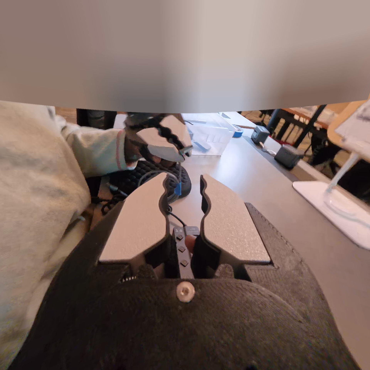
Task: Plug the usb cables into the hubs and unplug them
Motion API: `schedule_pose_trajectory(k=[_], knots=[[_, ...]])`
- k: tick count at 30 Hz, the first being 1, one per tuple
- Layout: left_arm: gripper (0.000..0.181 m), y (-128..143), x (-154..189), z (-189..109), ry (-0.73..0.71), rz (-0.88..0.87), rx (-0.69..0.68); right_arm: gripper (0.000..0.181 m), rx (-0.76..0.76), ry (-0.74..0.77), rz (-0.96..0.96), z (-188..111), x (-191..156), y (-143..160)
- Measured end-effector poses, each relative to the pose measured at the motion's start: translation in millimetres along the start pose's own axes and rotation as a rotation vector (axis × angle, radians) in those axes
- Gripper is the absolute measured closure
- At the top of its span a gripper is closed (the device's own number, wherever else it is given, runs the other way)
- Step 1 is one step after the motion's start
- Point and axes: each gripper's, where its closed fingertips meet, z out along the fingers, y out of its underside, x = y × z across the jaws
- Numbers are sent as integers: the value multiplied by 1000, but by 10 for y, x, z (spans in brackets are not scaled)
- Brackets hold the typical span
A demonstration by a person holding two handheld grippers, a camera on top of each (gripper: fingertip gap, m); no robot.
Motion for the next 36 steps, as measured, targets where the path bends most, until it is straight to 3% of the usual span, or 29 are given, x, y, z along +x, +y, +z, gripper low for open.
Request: schedule_pose_trajectory(k=[5,9,17,21,25,28,31,33,36], knots=[[176,-168,-287,-9,-430,592,-120,146,98,21,265,95,95,-42],[176,-43,-173,112,-422,819,-219,144,22,63,134,289,50,8],[176,-59,-95,96,-344,666,-135,164,-5,60,52,300,42,-13],[176,-81,-57,76,-290,570,-78,164,4,27,54,342,-26,-59],[175,-122,-58,45,-282,550,-51,181,-19,17,37,374,-42,-40],[175,-133,-47,27,-250,538,-52,181,6,5,-39,358,-61,-85],[167,-206,12,-6,-106,390,-20,181,31,-27,-154,317,-98,-168],[175,-305,31,-34,-44,349,21,181,24,-55,-183,317,-129,-188],[175,-239,-19,-4,-54,385,-32,181,-24,-45,-169,307,-78,-97]])
